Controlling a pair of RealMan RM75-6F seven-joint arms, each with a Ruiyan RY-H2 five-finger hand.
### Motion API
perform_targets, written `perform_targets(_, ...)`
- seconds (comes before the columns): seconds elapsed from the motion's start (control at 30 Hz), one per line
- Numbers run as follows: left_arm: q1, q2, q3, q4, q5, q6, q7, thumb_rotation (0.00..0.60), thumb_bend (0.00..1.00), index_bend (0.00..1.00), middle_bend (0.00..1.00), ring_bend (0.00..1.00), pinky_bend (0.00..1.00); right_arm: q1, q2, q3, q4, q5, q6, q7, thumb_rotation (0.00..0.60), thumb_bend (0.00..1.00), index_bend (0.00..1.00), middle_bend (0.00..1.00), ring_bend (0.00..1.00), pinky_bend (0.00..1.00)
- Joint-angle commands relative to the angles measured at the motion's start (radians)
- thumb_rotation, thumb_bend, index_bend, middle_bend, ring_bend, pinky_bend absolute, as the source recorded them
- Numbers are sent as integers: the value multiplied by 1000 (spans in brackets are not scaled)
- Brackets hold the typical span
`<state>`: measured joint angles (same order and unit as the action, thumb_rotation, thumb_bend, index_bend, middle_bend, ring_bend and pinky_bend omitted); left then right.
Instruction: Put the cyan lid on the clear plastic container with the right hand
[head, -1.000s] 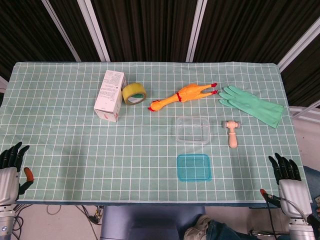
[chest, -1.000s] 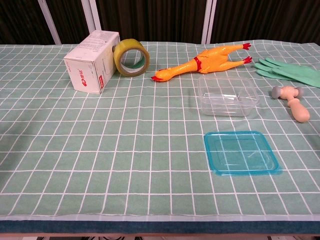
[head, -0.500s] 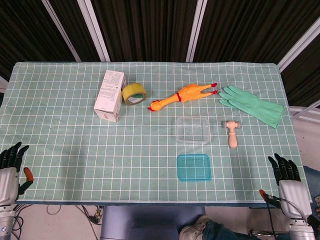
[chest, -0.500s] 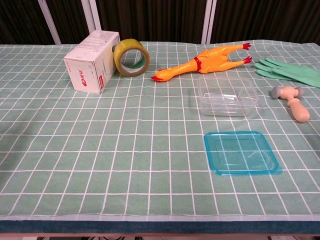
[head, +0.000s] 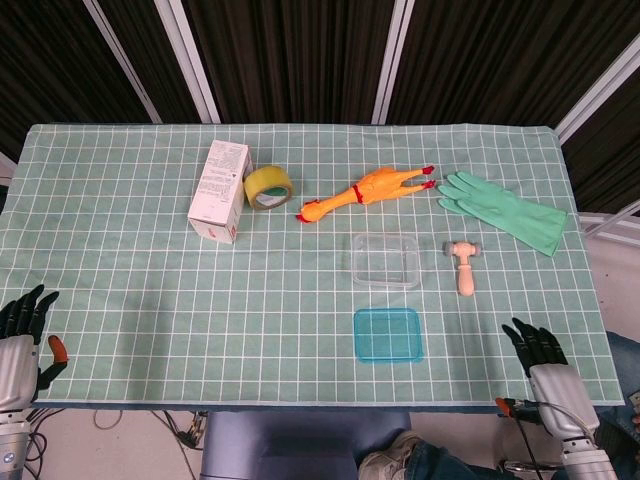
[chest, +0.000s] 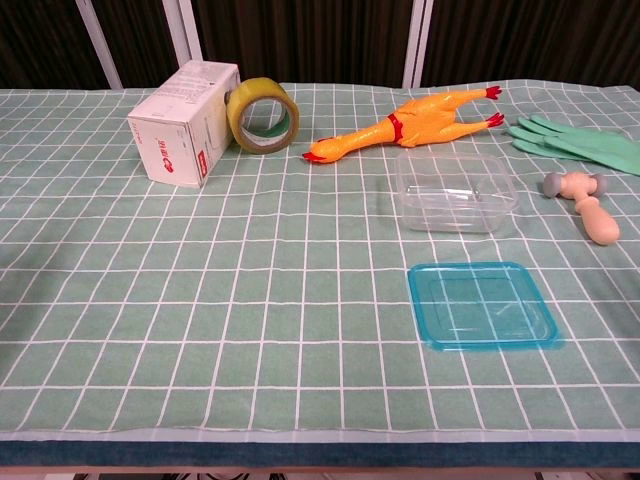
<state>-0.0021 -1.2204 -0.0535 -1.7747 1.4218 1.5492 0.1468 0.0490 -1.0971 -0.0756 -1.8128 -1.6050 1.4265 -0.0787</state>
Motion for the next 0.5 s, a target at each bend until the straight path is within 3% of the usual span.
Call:
perform_targets(0.03,0,0,0,-1,-2,-2,2,600,741,120,0,0,0,66,49,7,-87,10,-101,-59,600,171,0,0,0,0)
perform_targets(0.23,-1,2,-1,-5,-9,-6,-2,600,741,120,0,0,0,170,51,77,-244,181,-255,-287,600,171,0,0,0,0)
perform_targets(0.5,-4,6,-2,-9,-20,-17,-2,600,741,120,0,0,0,294,-54,128,-321,432,-356,-557,600,171,0,0,0,0)
